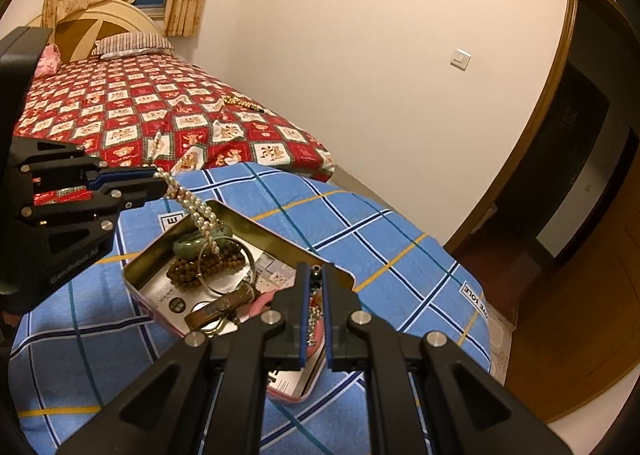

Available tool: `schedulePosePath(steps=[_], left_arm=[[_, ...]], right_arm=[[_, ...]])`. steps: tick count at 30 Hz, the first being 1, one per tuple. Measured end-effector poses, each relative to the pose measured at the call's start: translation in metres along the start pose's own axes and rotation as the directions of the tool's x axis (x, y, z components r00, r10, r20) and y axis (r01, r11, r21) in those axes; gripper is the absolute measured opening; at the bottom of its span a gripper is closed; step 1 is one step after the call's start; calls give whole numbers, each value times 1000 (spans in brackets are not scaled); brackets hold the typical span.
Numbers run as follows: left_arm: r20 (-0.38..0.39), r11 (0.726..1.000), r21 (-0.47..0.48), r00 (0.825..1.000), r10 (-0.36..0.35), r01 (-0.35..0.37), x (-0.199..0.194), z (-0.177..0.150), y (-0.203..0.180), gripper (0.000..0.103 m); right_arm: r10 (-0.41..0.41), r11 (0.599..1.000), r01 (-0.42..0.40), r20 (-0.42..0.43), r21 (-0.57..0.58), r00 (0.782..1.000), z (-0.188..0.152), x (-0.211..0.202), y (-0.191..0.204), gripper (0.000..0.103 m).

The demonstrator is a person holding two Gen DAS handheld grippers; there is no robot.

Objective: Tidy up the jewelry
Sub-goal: 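Lower both necklaces into the tin and open both tools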

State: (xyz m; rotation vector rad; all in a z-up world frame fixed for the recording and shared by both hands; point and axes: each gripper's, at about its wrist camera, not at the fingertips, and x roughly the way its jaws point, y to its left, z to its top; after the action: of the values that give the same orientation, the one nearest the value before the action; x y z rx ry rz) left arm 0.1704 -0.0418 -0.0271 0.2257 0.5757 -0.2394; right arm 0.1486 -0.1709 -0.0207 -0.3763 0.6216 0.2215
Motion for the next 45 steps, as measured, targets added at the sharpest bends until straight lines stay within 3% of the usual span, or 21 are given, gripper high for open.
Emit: schedulePosePath(steps=[24, 45], left_arm=[[-91, 1000, 12, 996, -1, 2, 58, -16, -4, 6], [-137, 1000, 25, 991, 4, 0, 77, -28, -5, 6]], right_arm=[[-9, 1000, 9, -102, -3, 995, -13, 56, -6, 8], [-9, 1000, 7, -172, -13, 985, -30, 82, -4, 8]])
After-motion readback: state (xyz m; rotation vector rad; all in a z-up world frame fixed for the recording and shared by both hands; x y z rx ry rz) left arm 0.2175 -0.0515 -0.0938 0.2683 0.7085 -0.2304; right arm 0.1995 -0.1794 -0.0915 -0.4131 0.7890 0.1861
